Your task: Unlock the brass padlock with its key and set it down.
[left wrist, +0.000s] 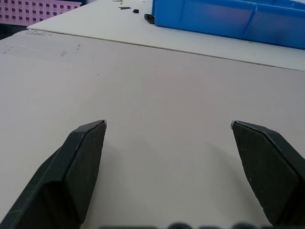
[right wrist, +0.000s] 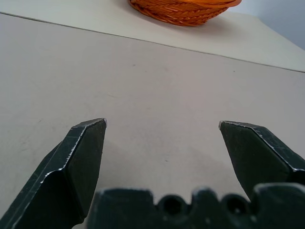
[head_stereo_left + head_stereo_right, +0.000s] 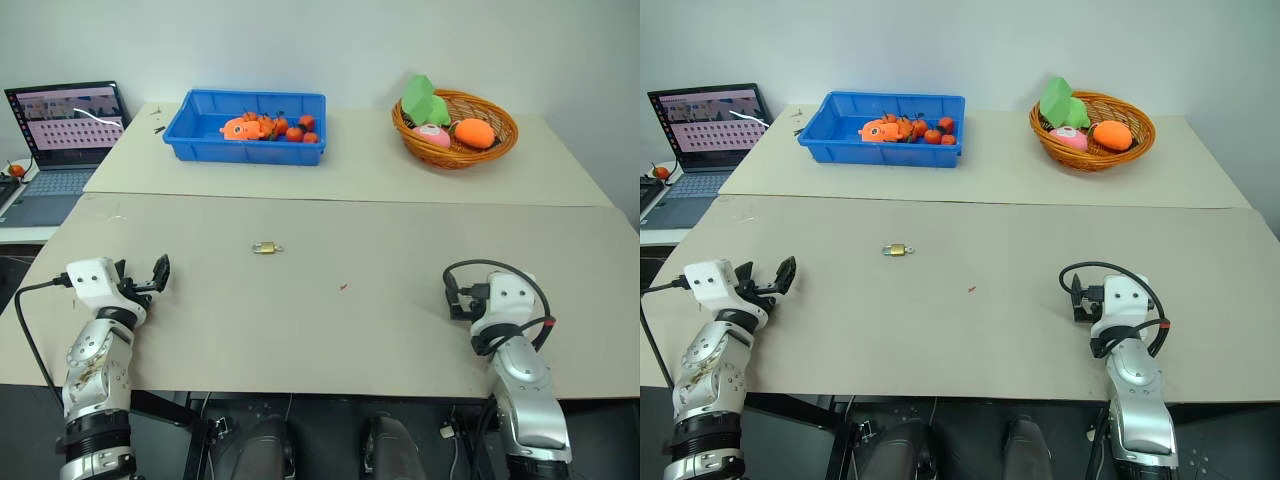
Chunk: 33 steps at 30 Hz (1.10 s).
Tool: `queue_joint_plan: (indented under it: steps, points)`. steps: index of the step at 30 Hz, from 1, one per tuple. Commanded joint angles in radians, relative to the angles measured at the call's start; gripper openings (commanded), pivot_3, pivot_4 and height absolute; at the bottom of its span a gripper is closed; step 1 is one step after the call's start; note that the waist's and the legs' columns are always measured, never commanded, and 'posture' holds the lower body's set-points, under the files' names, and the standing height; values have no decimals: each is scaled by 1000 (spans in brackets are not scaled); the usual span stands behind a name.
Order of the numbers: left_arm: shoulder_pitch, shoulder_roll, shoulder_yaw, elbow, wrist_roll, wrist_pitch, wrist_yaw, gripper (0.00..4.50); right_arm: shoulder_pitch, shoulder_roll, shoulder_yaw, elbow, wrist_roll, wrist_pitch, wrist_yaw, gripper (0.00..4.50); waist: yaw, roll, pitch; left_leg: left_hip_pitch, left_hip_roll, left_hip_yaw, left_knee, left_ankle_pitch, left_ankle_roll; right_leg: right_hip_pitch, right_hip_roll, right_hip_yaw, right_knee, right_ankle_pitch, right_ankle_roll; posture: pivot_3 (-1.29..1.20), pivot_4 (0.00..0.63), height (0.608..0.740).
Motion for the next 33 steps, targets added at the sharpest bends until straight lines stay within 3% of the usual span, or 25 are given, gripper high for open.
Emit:
queue_joint_plan:
  steps: [1, 7, 13, 19, 26, 33]
  points:
    - [-29, 27, -32, 4, 3, 3, -65, 4472, -52, -35, 1, -3, 42, -9, 75, 4500, 0, 0, 0, 0, 0, 0, 0, 0, 0, 0, 0, 0, 0, 0, 0, 0, 150, 664]
    - [-101, 146, -120, -21, -17, 60, -291, 4472, -269, -268, 139, -20, 316, 113, 623, 4500, -6, 0, 0, -1, 1, 0, 2, -4, 6, -1, 2, 0, 1, 0, -1, 0, 150, 664]
    - [-166, 251, -220, -65, -41, 149, -517, 4472, -463, -380, 237, 39, 432, 150, 933, 4500, -6, 0, 0, -2, 1, -1, 0, -2, 1, -1, 2, -2, -4, 0, -1, 0, 150, 664]
    - [-347, 349, -372, 37, -25, 211, -840, 4472, -567, -366, 277, 125, 439, 158, 1000, 4500, 8, -2, 2, -2, 1, -1, 0, -2, 0, 1, 2, -4, -5, 1, -1, 0, 150, 664]
    - [-635, 270, -522, 483, 149, 2, -1029, 4472, -548, -320, 275, 93, 472, 216, 964, 4500, -1, -3, 2, -4, 0, 1, 0, -1, 0, 0, 2, -4, -5, 1, 0, 0, 150, 664]
    - [-838, 172, -570, 874, 298, -213, -1041, 4472, -499, -298, 226, -6, 514, 274, 874, 4500, -6, -5, 3, -6, 0, -1, 1, -1, 0, -2, 1, -5, -5, 1, 0, 0, 150, 664]
